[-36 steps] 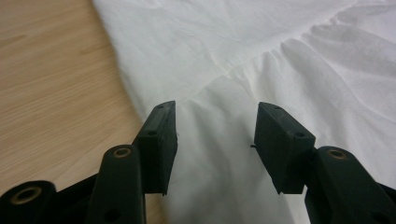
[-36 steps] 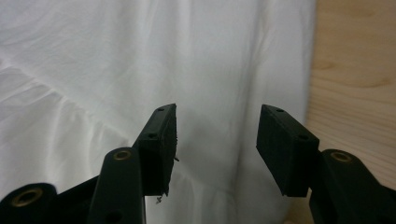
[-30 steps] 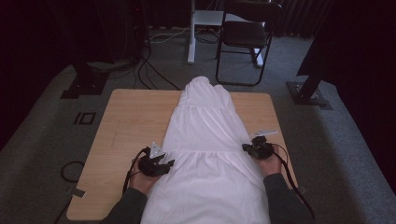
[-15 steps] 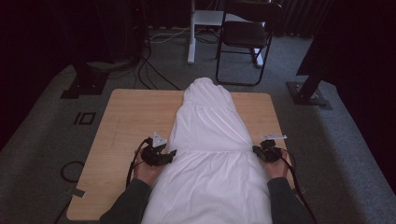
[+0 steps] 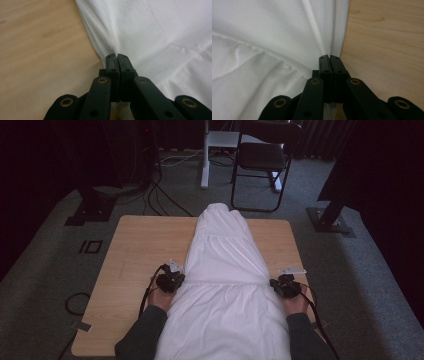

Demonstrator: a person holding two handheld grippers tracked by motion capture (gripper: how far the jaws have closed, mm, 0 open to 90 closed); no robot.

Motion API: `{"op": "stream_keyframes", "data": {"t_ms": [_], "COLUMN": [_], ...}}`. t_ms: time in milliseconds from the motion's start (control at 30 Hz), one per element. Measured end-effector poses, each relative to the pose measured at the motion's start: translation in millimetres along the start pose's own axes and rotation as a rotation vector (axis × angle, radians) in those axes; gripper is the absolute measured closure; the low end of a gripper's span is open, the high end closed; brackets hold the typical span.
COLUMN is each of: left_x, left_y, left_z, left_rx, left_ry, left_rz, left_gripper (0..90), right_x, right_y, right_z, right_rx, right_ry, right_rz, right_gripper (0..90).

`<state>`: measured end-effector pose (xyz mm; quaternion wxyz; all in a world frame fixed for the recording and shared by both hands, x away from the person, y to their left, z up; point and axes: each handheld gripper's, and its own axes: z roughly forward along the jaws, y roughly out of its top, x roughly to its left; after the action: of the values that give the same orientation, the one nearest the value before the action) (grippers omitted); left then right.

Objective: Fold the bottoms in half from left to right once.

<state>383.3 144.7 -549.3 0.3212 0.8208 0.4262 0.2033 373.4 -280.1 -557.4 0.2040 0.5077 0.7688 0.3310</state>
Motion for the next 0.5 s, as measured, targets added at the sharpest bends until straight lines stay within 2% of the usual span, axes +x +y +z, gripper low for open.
{"op": "stream_keyframes", "data": {"t_ms": [100, 200, 233, 367, 433, 500], "left_x": [-10.1, -17.6, -21.3, -35.4, -42.4, -44.5], "left_y": [-17.5, -41.0, -50.0, -69.0, -75.3, -76.6], "left_z": [-16.3, -36.2, -44.2, -65.1, -73.5, -77.1], "left_rx": [-0.005, -0.023, -0.026, -0.003, 0.013, 0.015], "left_ry": [-0.008, -0.048, -0.061, -0.096, -0.105, -0.099], "left_rz": [0.022, 0.005, 0.004, 0.017, 0.04, 0.049], "left_gripper": [89.6, 89.5, 89.5, 89.3, 88.9, 84.3], "right_x": [14.4, 24.9, 27.2, 34.8, 38.2, 40.5], "right_y": [-11.6, -26.9, -33.2, -58.6, -68.9, -75.3], "right_z": [-11.3, -27.0, -32.6, -55.1, -64.7, -72.0], "right_rx": [0.006, 0.02, 0.019, 0.018, 0.022, 0.038], "right_ry": [0.002, 0.017, 0.029, 0.088, 0.111, 0.135], "right_rz": [-0.034, -0.053, -0.049, -0.007, 0.014, 0.027], "right_gripper": [88.6, 88.5, 88.4, 88.2, 88.2, 86.8]}}
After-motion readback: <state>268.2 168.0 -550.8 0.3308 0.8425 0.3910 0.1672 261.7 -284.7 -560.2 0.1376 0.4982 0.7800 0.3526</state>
